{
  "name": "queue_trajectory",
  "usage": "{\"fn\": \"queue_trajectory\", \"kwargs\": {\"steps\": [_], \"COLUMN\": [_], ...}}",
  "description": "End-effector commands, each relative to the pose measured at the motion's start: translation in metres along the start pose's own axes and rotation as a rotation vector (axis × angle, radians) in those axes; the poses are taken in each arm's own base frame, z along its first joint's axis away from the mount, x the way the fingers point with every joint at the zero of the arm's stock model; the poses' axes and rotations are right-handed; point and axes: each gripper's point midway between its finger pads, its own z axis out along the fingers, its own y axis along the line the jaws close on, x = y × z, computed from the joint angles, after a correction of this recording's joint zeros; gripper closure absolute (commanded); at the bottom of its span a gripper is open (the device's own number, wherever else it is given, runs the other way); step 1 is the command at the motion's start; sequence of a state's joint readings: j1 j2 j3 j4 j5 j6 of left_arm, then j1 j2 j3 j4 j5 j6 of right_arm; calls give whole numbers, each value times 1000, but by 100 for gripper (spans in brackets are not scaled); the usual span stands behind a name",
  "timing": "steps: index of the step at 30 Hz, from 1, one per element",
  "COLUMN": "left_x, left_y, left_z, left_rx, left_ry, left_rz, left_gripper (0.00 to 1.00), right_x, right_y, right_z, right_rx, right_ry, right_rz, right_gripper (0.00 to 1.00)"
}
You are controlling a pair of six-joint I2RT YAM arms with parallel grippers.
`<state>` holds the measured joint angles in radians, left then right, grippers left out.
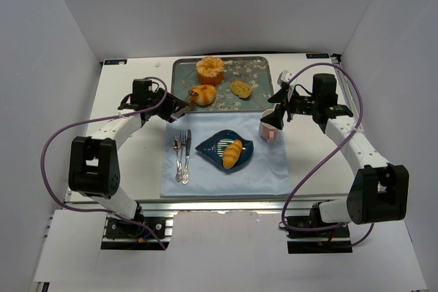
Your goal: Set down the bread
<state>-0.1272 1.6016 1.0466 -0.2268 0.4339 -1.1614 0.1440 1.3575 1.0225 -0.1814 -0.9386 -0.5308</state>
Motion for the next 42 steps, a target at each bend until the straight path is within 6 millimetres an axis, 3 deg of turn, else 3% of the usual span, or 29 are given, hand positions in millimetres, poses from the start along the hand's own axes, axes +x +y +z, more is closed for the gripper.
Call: {"fn": "queue_trajectory", "kwargs": {"steps": [1,18,31,37,42], "left_x": [-4,-2,3,5,5], "left_y": [-14,4,7,-6,-22], "left_z": [-2,8,9,2,-10], "left_rx": [49,13,27,69,110], "left_ry": [-3,8,19,21,14], "left_rz": [11,-19,-24,8,56], "left_gripper": [46,50,83,99,100], "right_x": [-11,-14,-15,-15,-14], "right_y": [0,0,0,-1,-1], "right_z": [-3,-3,-7,-9,-10], "right_rx": [0,-3,8,13,14], "right_ry": [-30,-37,-36,-36,-34], "right_rz": [-37,-41,-39,-38,-39], "right_gripper": [11,10,11,10,11]}}
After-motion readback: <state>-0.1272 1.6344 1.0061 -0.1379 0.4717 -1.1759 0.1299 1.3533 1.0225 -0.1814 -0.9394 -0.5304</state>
